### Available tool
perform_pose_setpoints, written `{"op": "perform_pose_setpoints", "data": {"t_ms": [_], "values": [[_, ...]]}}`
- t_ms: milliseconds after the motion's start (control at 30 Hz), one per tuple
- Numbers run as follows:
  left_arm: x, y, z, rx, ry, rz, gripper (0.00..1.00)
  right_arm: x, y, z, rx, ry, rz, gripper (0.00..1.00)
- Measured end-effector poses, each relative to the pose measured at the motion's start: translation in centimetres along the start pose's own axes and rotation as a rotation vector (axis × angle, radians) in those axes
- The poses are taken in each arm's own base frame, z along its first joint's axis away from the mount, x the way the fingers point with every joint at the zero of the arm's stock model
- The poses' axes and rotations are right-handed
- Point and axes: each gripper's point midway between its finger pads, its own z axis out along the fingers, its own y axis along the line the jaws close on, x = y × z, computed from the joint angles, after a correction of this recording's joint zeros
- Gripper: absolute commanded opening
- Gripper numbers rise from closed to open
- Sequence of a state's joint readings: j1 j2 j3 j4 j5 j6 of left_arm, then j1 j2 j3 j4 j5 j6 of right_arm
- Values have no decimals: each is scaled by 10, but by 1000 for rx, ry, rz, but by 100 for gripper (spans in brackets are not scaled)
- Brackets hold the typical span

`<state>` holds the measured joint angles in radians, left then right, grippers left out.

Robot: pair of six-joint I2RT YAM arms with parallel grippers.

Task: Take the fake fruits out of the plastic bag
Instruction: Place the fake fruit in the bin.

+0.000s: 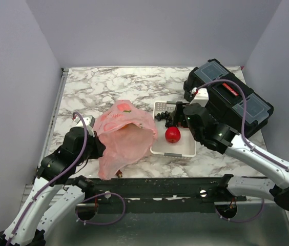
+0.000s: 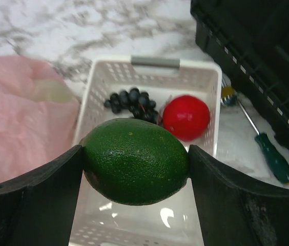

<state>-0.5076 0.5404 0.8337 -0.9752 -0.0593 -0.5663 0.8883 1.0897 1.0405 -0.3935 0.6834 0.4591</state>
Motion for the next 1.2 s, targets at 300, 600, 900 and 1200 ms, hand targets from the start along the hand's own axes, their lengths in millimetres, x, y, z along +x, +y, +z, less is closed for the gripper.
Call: {"op": "perform_pose_setpoints", "data": {"t_ms": [300, 600, 900, 1200], "values": [[-1, -1, -2, 7, -13, -11, 0, 115, -47, 20, 192, 338, -80, 16], [-1, -1, -3, 8, -14, -15, 0, 150, -64, 34, 295, 436, -131, 24], [-2, -1, -4, 11, -19, -16, 0, 160, -62, 44, 301, 445, -163, 48], [-2, -1, -4, 12, -20, -16, 0, 181, -63, 58, 312, 484, -214, 63]]}}
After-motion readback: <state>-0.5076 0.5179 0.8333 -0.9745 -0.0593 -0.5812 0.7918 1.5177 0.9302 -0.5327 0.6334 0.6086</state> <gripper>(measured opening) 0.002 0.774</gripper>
